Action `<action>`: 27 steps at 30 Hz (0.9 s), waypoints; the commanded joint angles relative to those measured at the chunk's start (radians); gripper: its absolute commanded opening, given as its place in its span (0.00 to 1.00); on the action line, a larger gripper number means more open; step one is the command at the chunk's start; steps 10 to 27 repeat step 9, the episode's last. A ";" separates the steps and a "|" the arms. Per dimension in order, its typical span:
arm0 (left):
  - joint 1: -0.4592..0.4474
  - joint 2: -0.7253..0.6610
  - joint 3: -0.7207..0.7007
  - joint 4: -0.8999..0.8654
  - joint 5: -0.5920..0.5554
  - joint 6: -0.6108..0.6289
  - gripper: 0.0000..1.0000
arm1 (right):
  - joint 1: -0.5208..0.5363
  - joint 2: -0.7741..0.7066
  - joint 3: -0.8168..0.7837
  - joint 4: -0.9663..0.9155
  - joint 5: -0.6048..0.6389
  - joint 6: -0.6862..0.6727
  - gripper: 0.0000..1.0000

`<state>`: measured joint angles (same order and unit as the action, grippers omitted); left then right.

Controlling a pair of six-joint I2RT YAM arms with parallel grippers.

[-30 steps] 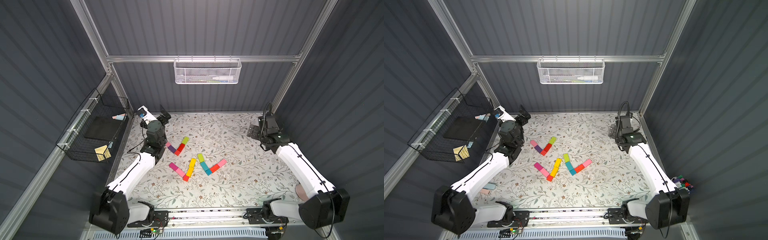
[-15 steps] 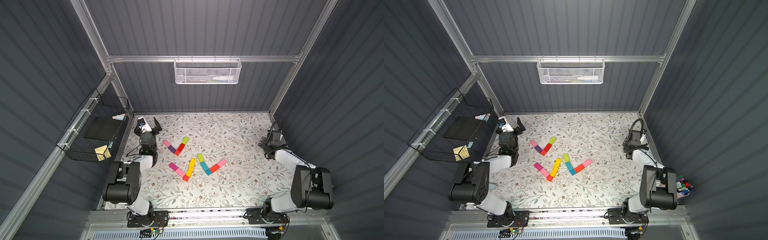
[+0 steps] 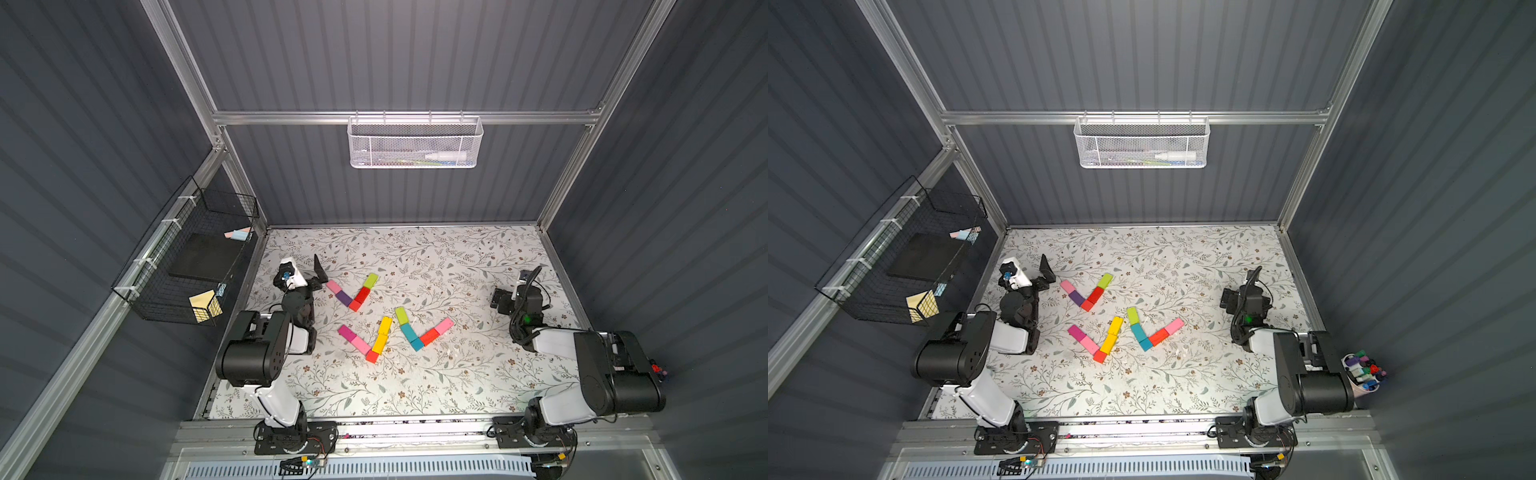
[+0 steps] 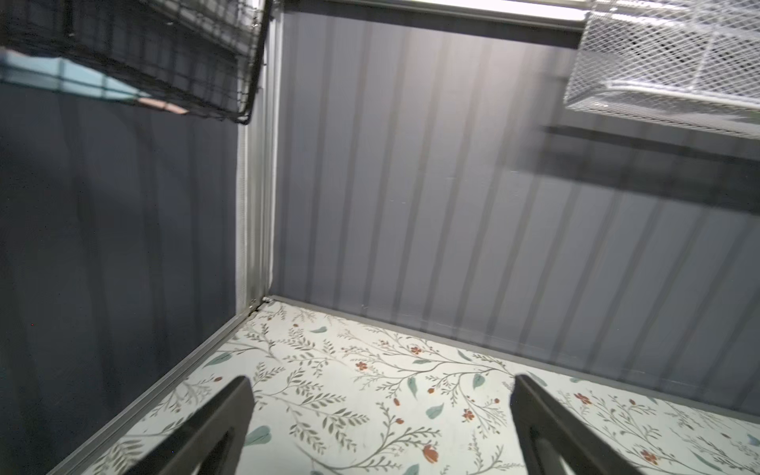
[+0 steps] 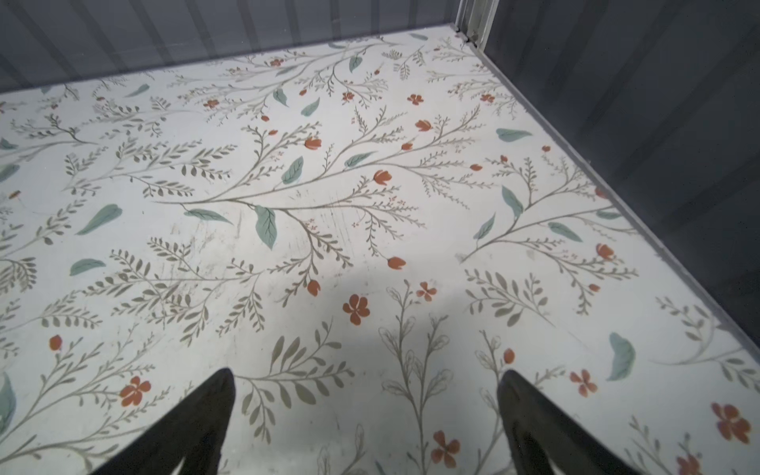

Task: Assemble the letter v with building blocks
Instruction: Reset both arms

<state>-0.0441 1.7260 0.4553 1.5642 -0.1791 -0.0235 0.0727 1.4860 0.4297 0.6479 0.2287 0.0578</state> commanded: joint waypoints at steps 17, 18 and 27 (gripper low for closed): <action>0.007 -0.013 0.031 0.021 0.006 0.022 1.00 | -0.034 0.006 0.013 0.059 -0.123 -0.043 0.99; 0.007 -0.013 0.031 0.021 0.006 0.022 1.00 | -0.034 0.006 0.013 0.059 -0.123 -0.043 0.99; 0.007 -0.013 0.031 0.021 0.006 0.022 1.00 | -0.034 0.006 0.013 0.059 -0.123 -0.043 0.99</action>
